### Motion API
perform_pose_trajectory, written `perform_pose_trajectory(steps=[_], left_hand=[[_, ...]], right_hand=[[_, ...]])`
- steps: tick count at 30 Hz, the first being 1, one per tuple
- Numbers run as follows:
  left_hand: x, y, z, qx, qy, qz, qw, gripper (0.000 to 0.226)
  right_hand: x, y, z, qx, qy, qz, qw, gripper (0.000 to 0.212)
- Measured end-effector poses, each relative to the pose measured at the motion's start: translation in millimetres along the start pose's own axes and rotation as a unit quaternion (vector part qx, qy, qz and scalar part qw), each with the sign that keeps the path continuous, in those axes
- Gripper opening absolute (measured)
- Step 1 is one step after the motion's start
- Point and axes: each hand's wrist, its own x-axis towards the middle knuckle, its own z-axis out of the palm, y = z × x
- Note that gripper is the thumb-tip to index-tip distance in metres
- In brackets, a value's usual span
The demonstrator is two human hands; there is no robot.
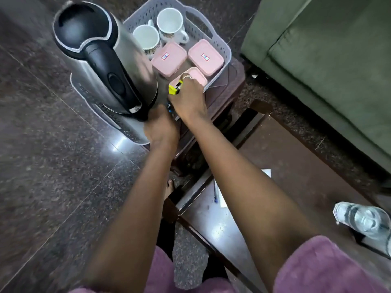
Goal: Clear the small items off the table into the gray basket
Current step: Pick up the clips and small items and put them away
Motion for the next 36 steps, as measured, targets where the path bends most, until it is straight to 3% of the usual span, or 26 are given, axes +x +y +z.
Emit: perform_pose_trajectory(steps=[3, 8, 12, 16, 20, 23, 25, 28, 31, 36], left_hand=[[9, -10, 0, -0.038, -0.003, -0.065, 0.997, 0.028], [21, -31, -5, 0.007, -0.025, -0.048, 0.999, 0.027], [25, -38, -15, 0.018, -0.043, -0.016, 0.999, 0.040], [2, -27, -20, 0.028, 0.022, 0.030, 0.999, 0.033], [-47, -13, -9, -0.078, 0.119, 0.137, 0.980, 0.034], [-87, -5, 18, -0.117, 0.137, 0.229, 0.957, 0.042], [-121, 5, 47, -0.140, 0.111, 0.296, 0.938, 0.041], [-174, 21, 96, -0.177, 0.004, 0.325, 0.929, 0.040], [-228, 27, 144, -0.105, -0.134, 0.255, 0.952, 0.039], [-326, 3, 200, 0.073, -0.314, 0.081, 0.943, 0.063]], right_hand=[[2, -3, 12, -0.071, -0.037, -0.010, 0.997, 0.028], [2, -10, 25, -0.155, -0.046, -0.012, 0.987, 0.031], [-5, -5, 38, -0.204, -0.006, -0.050, 0.978, 0.035], [-27, 14, 39, -0.249, 0.033, -0.125, 0.960, 0.038], [-61, 45, 12, -0.220, 0.090, -0.185, 0.954, 0.035], [-97, 81, -15, -0.062, 0.144, -0.111, 0.981, 0.031], [-125, 114, -37, 0.072, 0.165, -0.007, 0.984, 0.032], [-171, 175, -63, 0.065, 0.230, 0.076, 0.968, 0.024], [-222, 240, -73, -0.069, 0.263, 0.129, 0.954, 0.018], [-303, 330, -87, -0.080, 0.273, 0.263, 0.922, 0.016]])
